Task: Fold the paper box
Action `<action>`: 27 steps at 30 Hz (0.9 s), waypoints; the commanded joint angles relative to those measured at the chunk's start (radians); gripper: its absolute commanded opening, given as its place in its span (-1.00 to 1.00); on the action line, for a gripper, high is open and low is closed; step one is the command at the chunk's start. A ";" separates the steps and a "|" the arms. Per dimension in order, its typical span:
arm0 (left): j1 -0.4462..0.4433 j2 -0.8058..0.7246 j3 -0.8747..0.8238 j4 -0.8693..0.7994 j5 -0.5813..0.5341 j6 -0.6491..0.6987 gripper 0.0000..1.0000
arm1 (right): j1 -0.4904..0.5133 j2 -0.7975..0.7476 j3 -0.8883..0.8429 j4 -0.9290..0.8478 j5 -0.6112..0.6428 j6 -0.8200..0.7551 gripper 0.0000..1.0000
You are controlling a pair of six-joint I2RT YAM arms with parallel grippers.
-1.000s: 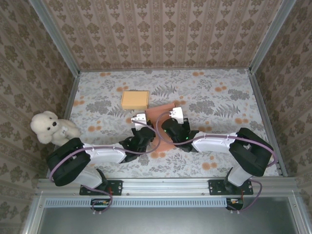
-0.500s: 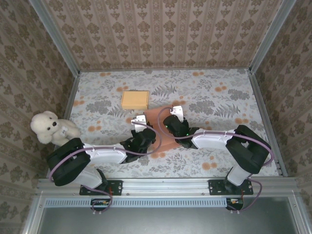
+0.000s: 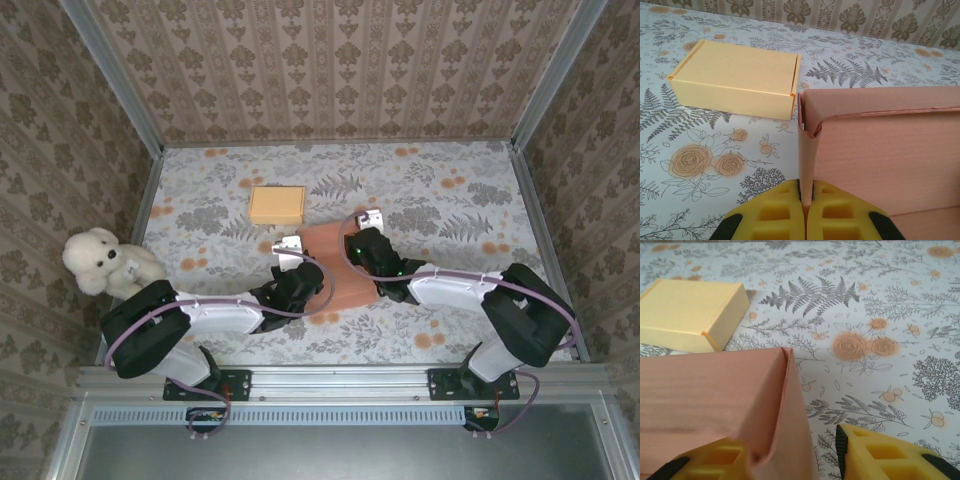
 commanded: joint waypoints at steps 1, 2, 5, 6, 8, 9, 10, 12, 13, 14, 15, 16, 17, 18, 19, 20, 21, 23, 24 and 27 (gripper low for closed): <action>-0.001 0.013 0.031 -0.028 -0.015 -0.028 -1.00 | -0.001 -0.038 -0.011 -0.002 -0.005 -0.015 -0.16; -0.001 0.014 0.033 -0.028 -0.013 -0.028 -1.00 | 0.000 -0.039 -0.010 -0.007 0.012 -0.019 -0.16; -0.001 0.017 0.035 -0.025 -0.003 -0.028 -1.00 | -0.001 -0.033 0.003 -0.024 0.047 -0.036 -0.24; -0.002 0.017 0.035 -0.025 0.000 -0.029 -1.00 | -0.001 -0.027 0.010 -0.033 0.059 -0.041 -0.29; -0.001 0.018 0.035 -0.025 0.001 -0.028 -1.00 | 0.000 -0.016 0.016 -0.040 0.093 -0.047 -0.37; -0.001 0.019 0.036 -0.027 0.000 -0.028 -1.00 | 0.000 -0.011 0.014 -0.040 0.111 -0.047 -0.47; -0.001 0.019 0.036 -0.028 -0.002 -0.028 -1.00 | 0.000 -0.011 0.008 -0.034 0.125 -0.045 -0.61; -0.001 0.024 0.038 -0.033 -0.007 -0.030 -1.00 | -0.001 -0.014 -0.002 -0.033 0.161 -0.027 -0.80; -0.002 0.026 0.039 -0.034 -0.009 -0.030 -1.00 | 0.001 -0.013 -0.001 -0.045 0.189 -0.015 -0.83; -0.001 0.030 0.040 -0.034 -0.011 -0.032 -1.00 | 0.003 -0.013 0.002 -0.064 0.216 -0.003 -0.84; -0.001 0.035 0.042 -0.034 -0.011 -0.032 -1.00 | 0.006 -0.012 0.008 -0.082 0.243 0.000 -0.85; -0.001 0.039 0.046 -0.034 -0.010 -0.032 -1.00 | 0.010 -0.010 0.009 -0.088 0.262 -0.004 -0.84; 0.000 0.043 0.049 -0.034 -0.009 -0.030 -1.00 | 0.014 -0.010 0.006 -0.082 0.261 -0.015 -0.80; 0.000 0.046 0.052 -0.035 -0.009 -0.028 -1.00 | 0.018 -0.015 -0.001 -0.068 0.243 -0.024 -0.73; 0.003 0.049 0.055 -0.035 -0.007 -0.026 -1.00 | 0.017 -0.024 -0.012 -0.049 0.210 -0.029 -0.55; 0.007 0.052 0.058 -0.034 -0.004 -0.021 -1.00 | 0.018 -0.036 -0.023 -0.037 0.168 -0.029 -0.39; 0.009 0.054 0.060 -0.035 -0.002 -0.017 -1.00 | 0.017 -0.048 -0.030 -0.032 0.137 -0.027 -0.31; 0.027 0.054 0.058 -0.029 0.009 -0.006 -1.00 | 0.017 -0.091 -0.055 -0.032 0.054 -0.013 -0.20; 0.037 0.055 0.055 -0.020 0.020 0.002 -1.00 | 0.018 -0.114 -0.066 -0.032 0.021 -0.007 -0.13; 0.074 0.055 0.038 0.034 0.079 0.060 -1.00 | 0.021 -0.210 -0.112 -0.054 -0.071 0.006 -0.03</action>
